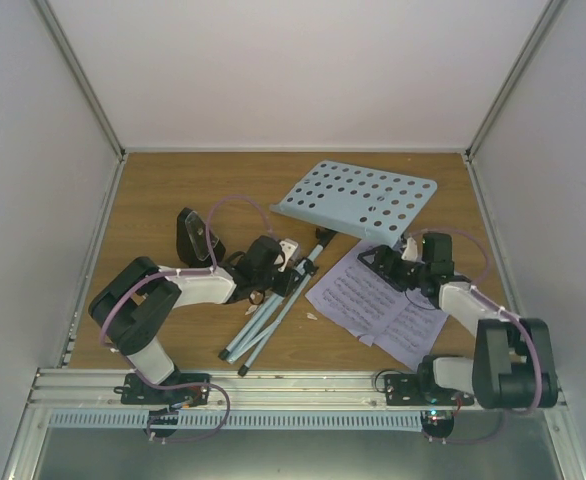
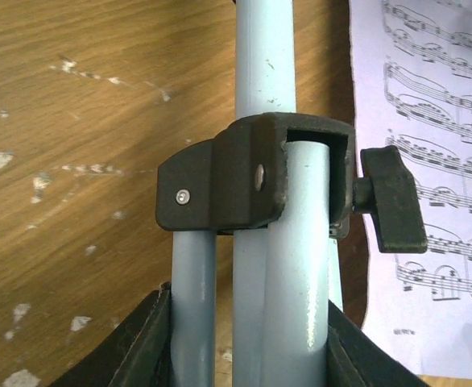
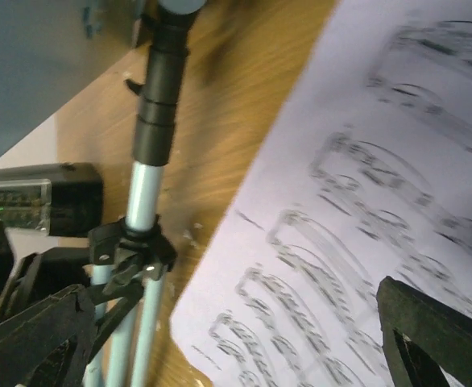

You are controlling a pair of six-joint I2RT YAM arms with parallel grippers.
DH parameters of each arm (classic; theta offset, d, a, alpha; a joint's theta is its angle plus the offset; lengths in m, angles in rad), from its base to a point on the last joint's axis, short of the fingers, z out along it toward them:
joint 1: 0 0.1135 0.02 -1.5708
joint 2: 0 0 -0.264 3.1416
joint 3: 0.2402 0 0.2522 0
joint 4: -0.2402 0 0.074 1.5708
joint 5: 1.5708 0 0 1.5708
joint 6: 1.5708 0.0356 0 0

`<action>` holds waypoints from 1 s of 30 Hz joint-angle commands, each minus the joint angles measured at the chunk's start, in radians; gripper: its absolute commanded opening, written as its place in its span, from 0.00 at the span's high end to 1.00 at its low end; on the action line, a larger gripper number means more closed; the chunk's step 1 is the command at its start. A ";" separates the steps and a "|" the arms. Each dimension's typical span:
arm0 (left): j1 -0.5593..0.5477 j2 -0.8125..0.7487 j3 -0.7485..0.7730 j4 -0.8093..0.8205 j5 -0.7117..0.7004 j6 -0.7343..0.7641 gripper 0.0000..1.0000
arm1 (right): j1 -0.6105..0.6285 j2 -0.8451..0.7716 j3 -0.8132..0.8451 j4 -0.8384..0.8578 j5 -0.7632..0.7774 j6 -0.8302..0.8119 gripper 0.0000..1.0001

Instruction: Pack up the instrument practice props

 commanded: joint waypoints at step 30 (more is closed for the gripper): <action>0.042 -0.237 0.007 0.006 0.051 0.054 0.03 | -0.181 -0.629 0.062 -0.021 0.639 -0.411 0.00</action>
